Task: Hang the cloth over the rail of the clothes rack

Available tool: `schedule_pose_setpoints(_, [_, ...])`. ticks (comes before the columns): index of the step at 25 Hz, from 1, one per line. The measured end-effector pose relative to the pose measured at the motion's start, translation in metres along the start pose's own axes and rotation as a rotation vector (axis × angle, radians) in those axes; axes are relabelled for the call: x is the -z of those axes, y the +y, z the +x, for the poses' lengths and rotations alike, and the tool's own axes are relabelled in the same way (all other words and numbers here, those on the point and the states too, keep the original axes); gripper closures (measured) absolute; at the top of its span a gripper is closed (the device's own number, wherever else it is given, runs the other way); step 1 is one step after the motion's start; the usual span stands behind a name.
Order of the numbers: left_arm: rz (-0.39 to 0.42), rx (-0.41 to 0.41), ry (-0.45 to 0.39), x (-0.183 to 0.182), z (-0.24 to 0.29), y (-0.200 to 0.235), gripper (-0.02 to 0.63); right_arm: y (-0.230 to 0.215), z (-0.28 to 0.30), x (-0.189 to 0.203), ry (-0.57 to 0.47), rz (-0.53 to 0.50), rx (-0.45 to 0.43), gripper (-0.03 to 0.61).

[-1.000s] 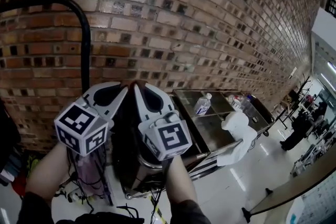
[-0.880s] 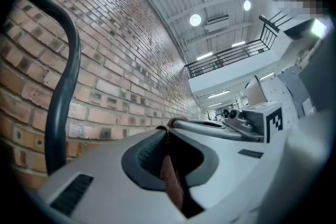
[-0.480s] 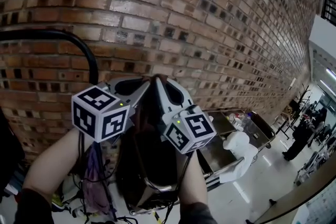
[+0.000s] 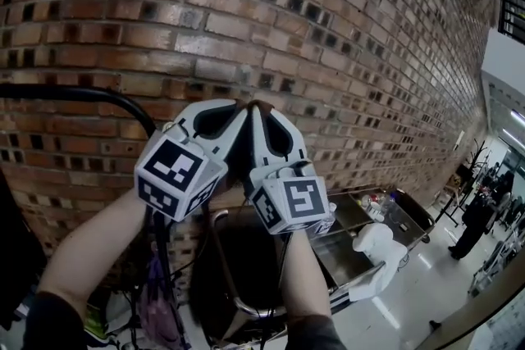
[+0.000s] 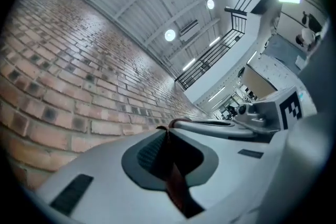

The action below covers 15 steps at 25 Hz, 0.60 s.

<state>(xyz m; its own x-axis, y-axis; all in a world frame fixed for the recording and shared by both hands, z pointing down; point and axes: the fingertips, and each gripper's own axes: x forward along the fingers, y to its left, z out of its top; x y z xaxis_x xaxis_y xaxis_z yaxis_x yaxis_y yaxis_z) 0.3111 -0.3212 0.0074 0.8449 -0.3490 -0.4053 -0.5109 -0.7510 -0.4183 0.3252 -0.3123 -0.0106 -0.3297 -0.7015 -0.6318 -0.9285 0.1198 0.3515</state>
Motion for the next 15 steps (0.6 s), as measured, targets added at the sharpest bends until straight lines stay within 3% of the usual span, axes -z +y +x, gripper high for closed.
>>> schedule_pose_setpoints(5, [0.111,-0.056,-0.097,-0.034,-0.007,0.026,0.592,0.014,0.018,-0.033,-0.125,-0.050,0.031,0.552])
schedule_pose_setpoints(9, [0.112,-0.006,-0.062,-0.058,-0.013,0.038,0.592,0.029,0.027,-0.055,-0.204,-0.008,0.038,0.552])
schedule_pose_setpoints(11, [0.165,0.012,-0.045,-0.064,-0.013,0.045,0.592,0.034,0.032,-0.057,-0.223,0.003,0.050,0.552])
schedule_pose_setpoints(15, [0.196,0.043,-0.075,-0.075,-0.014,0.061,0.591,0.043,0.043,-0.060,-0.236,0.008,0.070,0.551])
